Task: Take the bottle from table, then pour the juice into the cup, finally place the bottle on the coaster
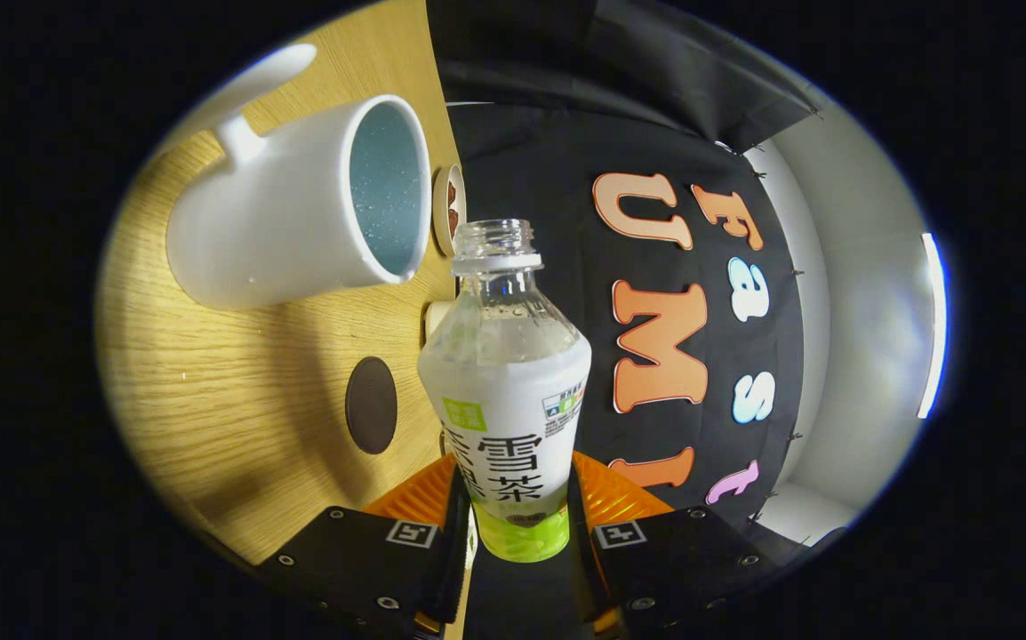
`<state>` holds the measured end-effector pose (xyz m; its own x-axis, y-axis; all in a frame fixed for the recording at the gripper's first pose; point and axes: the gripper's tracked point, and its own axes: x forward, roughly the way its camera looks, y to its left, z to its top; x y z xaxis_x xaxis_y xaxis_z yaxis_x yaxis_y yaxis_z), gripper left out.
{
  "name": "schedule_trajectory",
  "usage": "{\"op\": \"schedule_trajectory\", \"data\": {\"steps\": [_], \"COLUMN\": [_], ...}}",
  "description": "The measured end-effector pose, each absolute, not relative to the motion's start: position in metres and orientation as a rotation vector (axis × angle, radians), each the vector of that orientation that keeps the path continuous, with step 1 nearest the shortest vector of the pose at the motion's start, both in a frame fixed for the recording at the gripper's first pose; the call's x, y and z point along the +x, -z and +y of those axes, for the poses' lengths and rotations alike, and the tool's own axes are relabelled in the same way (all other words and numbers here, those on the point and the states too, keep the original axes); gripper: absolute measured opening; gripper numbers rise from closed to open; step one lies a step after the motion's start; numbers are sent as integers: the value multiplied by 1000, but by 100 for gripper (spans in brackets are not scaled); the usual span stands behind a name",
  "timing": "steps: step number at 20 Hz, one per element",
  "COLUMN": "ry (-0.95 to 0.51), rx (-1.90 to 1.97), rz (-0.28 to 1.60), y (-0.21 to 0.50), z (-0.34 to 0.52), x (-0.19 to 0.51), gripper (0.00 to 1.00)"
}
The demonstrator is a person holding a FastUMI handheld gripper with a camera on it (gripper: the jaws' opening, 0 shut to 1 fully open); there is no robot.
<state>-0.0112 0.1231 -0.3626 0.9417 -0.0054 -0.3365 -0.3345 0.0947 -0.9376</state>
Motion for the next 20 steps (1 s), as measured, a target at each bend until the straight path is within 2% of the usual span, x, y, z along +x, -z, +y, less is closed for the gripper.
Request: {"op": "schedule_trajectory", "data": {"steps": [20], "ry": [-233], "rx": [-1571], "rz": [162], "y": [340], "z": [129], "x": [-2], "gripper": [50]}}
